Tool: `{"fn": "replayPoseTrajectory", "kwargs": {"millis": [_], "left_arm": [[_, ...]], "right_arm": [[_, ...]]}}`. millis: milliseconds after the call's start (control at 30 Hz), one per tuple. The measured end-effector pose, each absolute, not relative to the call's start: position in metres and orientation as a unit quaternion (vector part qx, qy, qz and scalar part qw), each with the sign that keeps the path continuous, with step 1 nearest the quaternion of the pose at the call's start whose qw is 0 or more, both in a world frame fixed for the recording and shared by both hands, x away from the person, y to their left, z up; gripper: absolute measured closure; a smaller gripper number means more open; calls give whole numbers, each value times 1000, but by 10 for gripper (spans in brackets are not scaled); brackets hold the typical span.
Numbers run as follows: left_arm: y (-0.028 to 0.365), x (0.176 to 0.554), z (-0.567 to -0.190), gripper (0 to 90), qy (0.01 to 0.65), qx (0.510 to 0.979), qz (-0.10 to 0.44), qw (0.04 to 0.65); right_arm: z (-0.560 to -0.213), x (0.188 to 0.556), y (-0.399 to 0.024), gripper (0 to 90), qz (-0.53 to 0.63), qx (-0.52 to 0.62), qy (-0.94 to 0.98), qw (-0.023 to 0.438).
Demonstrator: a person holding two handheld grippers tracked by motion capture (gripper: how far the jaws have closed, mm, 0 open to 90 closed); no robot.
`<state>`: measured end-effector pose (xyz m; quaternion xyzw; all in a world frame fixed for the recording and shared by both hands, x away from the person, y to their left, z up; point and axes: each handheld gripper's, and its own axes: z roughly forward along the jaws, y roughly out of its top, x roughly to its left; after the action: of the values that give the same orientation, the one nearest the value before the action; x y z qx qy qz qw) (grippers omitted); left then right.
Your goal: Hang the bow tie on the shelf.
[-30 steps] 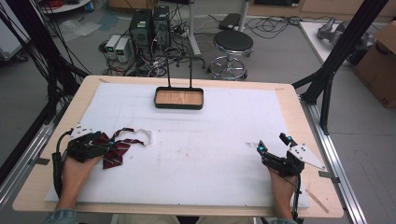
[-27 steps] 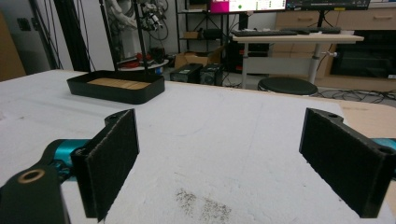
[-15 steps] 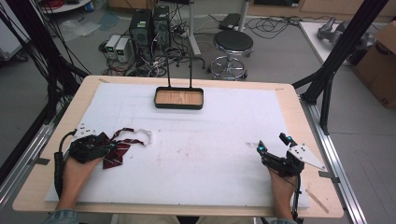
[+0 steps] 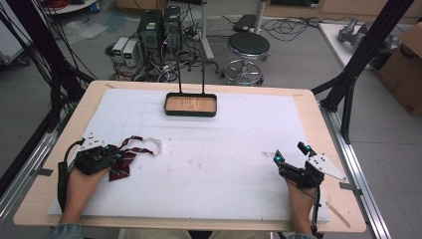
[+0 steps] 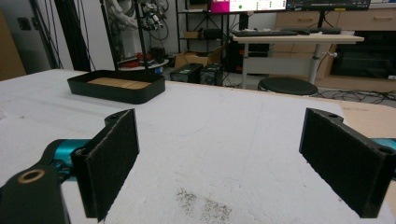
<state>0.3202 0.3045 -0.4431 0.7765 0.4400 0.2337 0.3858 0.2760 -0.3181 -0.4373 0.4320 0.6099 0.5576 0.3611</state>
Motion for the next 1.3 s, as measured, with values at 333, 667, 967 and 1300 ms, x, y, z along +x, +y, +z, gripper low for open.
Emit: {"fn": "replayPoseTrajectory", "kwargs": {"millis": [333,667,967,1300], "left_arm": [[293,310,-414,667,374,764,288,440],[277,315,-381,666,329,765,298,466],[264,338,-360,666,286,784,279,475],[241,371,-333,666,232,815,245,471]], "right_arm": [[-437,276,-318,111,557,433,610,361],[-437,276,-319,111,557,434,610,360],[-437,276,-319,111,555,436,610,361],[-438,276,-319,111,556,437,609,360]]}}
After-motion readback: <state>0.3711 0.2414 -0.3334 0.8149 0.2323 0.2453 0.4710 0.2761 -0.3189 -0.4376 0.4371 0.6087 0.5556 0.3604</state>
